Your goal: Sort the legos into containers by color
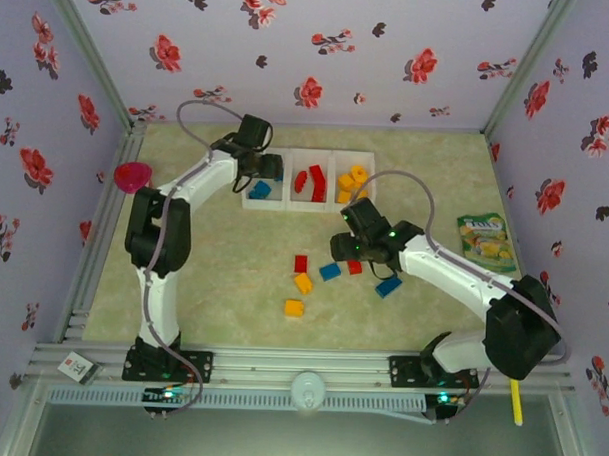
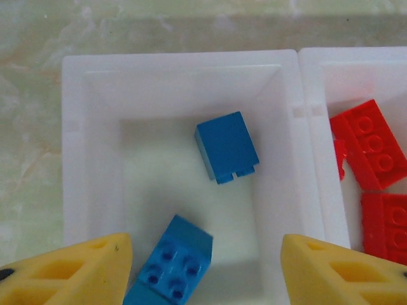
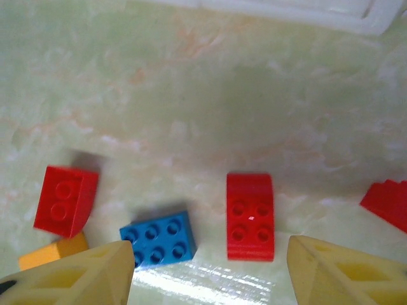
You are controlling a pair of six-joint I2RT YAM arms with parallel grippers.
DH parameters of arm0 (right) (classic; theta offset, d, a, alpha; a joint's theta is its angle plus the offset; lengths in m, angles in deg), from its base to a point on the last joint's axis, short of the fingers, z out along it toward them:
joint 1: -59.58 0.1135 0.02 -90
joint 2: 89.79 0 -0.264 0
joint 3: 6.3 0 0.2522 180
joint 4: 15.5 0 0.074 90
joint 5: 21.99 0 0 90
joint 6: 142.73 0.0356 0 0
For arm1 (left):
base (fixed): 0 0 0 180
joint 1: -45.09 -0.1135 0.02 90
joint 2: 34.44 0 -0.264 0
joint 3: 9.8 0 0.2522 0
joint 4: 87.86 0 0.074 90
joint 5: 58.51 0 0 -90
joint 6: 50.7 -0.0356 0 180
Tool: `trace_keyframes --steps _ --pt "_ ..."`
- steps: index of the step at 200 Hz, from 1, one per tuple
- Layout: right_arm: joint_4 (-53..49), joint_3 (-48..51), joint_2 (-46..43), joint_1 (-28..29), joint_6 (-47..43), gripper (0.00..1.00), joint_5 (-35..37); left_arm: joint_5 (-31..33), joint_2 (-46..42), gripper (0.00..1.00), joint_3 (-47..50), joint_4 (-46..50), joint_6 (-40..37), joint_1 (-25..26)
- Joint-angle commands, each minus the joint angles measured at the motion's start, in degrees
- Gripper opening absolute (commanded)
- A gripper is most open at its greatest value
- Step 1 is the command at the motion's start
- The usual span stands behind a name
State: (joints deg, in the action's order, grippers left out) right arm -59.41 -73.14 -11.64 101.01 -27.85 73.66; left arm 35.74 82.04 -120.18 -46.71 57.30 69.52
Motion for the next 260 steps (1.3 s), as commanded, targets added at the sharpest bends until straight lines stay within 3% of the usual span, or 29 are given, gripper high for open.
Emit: trace_keyframes --steps 1,104,219,260 --pt "-1.27 0.87 0.12 1.94 -0.31 0.66 -1.58 -1.08 -7.17 0.63 1.95 -0.92 0.02 0.3" --pt "-1.93 -4.27 13.47 8.18 -2.06 0.68 0.43 -1.59 -28.32 0.67 20.46 -3.4 3.14 1.44" --pt "-0.81 -6.49 20.32 8.38 -0.11 0.68 0.3 0.3 -31.81 0.7 22.8 0.02 2.26 1.42" --pt "-1.16 -7.6 22.14 8.32 0.51 0.58 0.82 0.9 -32.75 0.7 22.88 0.55 1.88 1.44"
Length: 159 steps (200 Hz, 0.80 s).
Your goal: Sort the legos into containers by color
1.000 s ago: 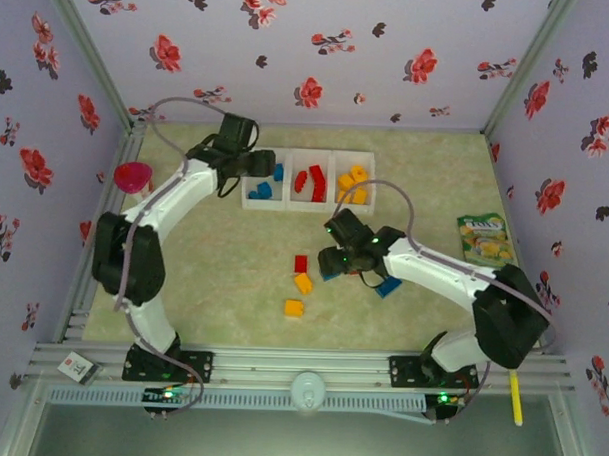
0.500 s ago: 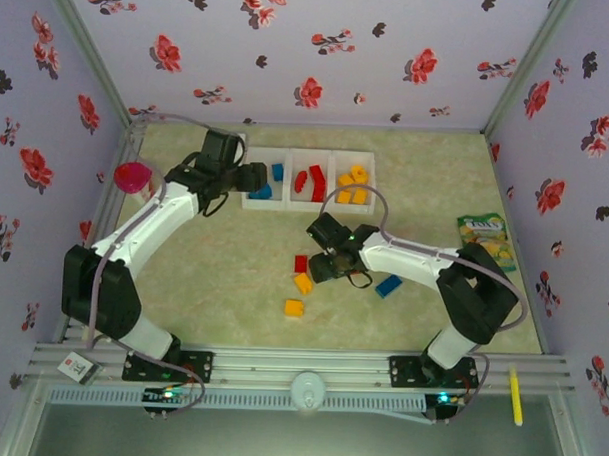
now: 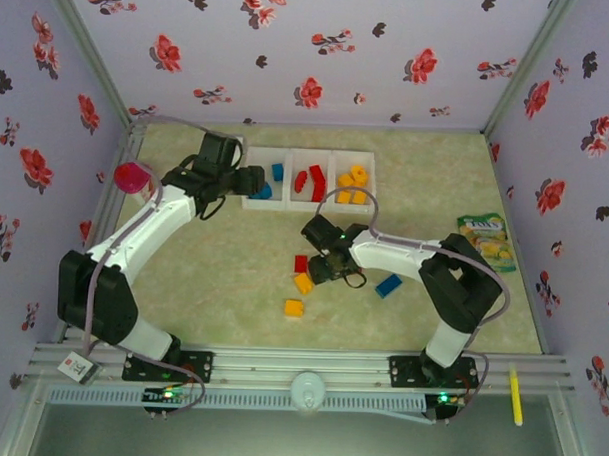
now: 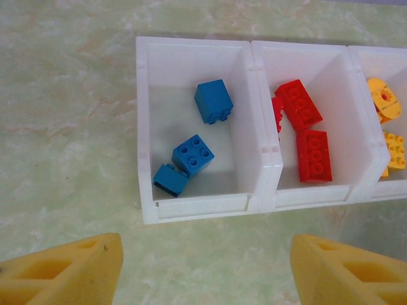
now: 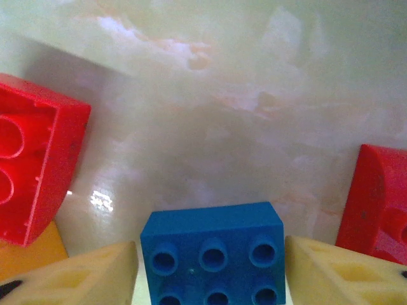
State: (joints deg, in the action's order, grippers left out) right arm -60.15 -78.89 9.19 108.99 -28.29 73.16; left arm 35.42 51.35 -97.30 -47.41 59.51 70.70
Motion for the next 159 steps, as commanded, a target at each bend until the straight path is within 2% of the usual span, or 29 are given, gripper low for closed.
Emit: trace_keyframes --steps 1,27,47,103,159 --pt "-0.41 -1.83 1.31 0.34 0.95 0.57 1.34 1.24 -2.05 0.7 -0.01 1.25 -0.33 0.25" --pt "-1.34 -2.49 1.22 0.15 0.32 0.42 1.48 1.35 -2.48 0.7 -0.05 1.62 -0.52 0.25" --pt "-3.12 -3.42 0.69 -0.06 -0.42 0.38 2.52 1.56 -2.62 0.7 -0.77 2.83 -0.43 0.31" --pt "-4.8 -8.64 -1.86 -2.3 -3.89 0.38 3.6 1.7 -4.66 0.71 -0.72 4.38 0.13 0.34" --pt "-0.8 -19.35 1.08 -4.31 -6.46 0.38 1.11 2.82 -6.47 0.71 -0.11 6.31 -0.09 0.32"
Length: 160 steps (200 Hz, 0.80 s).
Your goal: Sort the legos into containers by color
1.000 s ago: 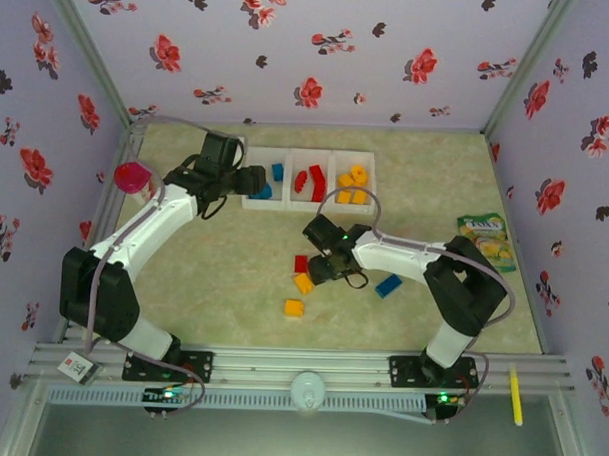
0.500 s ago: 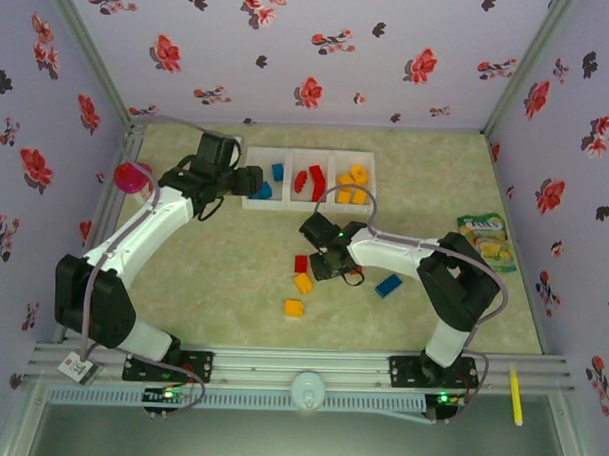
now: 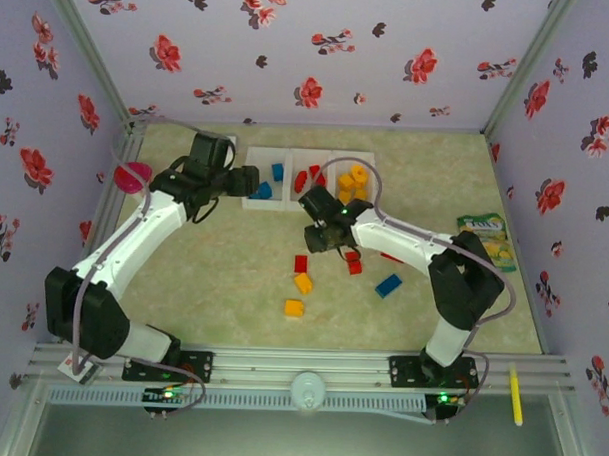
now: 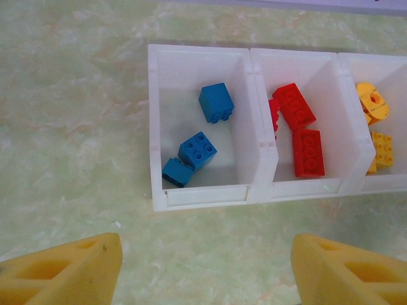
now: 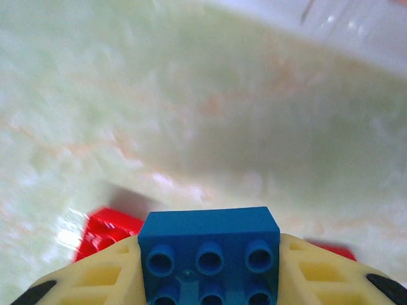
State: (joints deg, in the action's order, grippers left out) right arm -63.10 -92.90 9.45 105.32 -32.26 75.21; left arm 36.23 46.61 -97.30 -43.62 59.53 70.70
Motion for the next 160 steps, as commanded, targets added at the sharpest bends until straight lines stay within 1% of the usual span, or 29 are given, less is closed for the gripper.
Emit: trace_keyframes --steps 1,63,79,160 --pt "2.18 -5.54 0.93 -0.69 -2.6 0.38 -0.95 2.07 -1.75 0.71 -0.1 2.55 -0.11 0.32" --pt "5.48 -20.04 9.38 -1.44 -6.78 0.37 -2.43 5.0 -3.15 0.71 0.13 6.45 -0.02 0.32" --pt "6.64 -23.58 11.77 -1.44 -7.59 0.36 -1.61 5.72 -3.81 0.71 0.43 7.03 0.21 0.34" --pt "15.81 -33.31 22.58 -2.61 -9.31 0.37 -1.02 6.25 -5.7 0.71 0.89 10.78 0.78 0.39"
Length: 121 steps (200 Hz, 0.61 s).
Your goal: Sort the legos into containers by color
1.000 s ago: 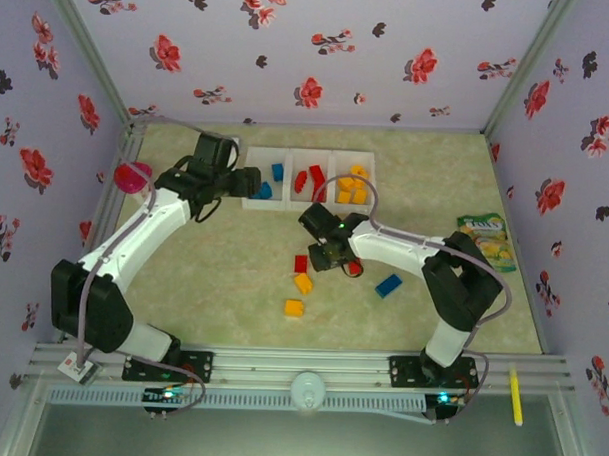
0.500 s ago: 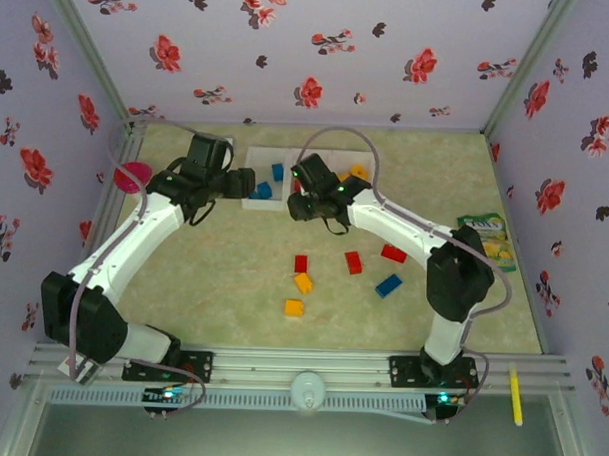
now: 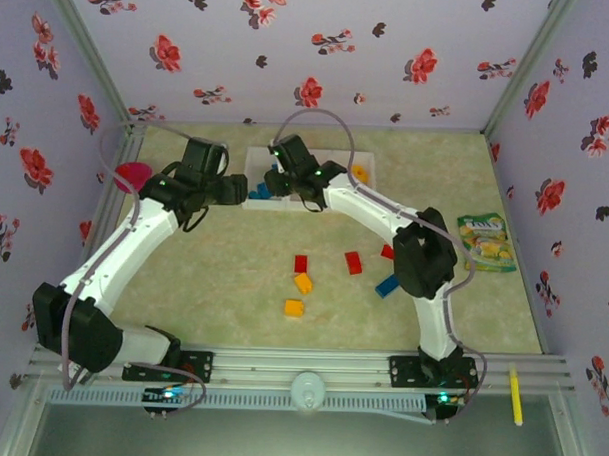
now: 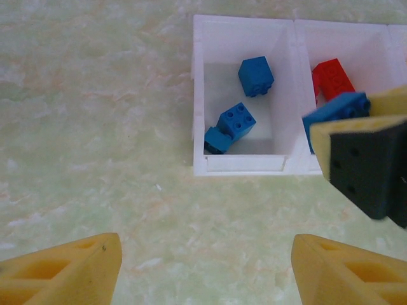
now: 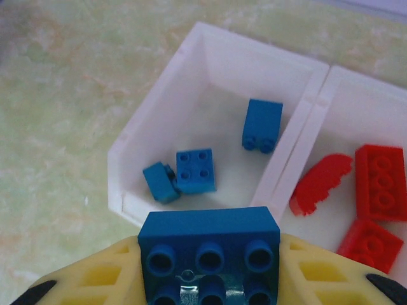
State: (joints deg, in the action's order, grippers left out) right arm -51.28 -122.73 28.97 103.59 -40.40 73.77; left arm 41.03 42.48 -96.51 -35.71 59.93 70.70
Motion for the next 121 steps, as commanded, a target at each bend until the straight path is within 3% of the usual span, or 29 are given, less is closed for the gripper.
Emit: trace_keyframes --steps 1,56,97,121 --pt "4.04 -3.62 3.23 -0.91 -1.18 0.37 0.41 1.45 -1.54 0.71 0.05 2.98 0.39 0.4" --pt "4.66 -16.65 14.15 -2.0 1.61 0.39 -2.02 1.62 -3.19 0.71 -0.18 5.2 0.73 0.32" --pt "-0.25 -29.93 22.5 -2.52 2.65 0.64 -2.58 1.01 -3.56 0.72 -0.5 7.63 0.65 0.37" --pt "-1.63 -31.83 22.4 -2.7 2.54 0.68 -2.51 0.94 -3.86 0.73 -0.4 8.78 0.92 0.41"
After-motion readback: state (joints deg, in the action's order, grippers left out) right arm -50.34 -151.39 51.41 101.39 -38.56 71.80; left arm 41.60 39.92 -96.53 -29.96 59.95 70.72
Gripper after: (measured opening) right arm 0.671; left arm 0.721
